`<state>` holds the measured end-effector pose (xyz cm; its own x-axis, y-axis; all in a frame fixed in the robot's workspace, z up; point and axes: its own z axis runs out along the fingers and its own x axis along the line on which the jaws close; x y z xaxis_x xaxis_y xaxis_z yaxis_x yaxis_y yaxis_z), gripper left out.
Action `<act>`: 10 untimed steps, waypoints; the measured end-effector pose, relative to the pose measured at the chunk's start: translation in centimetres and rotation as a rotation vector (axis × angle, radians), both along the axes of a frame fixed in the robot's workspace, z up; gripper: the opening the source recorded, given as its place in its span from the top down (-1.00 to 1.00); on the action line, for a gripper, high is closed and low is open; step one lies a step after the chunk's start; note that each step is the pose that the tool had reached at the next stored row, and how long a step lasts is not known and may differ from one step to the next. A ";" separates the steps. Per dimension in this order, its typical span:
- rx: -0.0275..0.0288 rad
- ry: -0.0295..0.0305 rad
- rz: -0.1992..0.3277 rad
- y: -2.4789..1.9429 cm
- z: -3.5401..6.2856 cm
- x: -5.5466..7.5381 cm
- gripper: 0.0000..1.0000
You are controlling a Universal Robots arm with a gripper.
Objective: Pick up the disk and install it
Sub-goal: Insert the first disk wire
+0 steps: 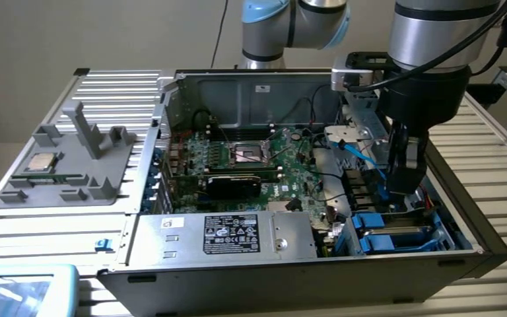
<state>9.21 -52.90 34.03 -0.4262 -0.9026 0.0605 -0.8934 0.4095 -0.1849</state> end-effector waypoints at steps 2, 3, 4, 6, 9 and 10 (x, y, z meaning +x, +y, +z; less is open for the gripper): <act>0.0000 -0.0091 0.000 0.03 0.33 0.0 0.00; -0.0001 -0.0130 0.000 0.03 0.56 0.0 0.00; 0.0000 -0.0172 0.000 0.04 0.80 0.0 0.00; 0.0001 -0.0244 0.001 0.04 1.29 0.0 0.00; 0.0000 -0.0349 0.002 0.05 2.03 0.0 0.00; 0.0000 -0.0384 0.002 0.05 2.26 0.0 0.00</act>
<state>9.24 -52.85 36.29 -0.4261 -0.9036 0.0441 -0.8866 0.4074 -0.2191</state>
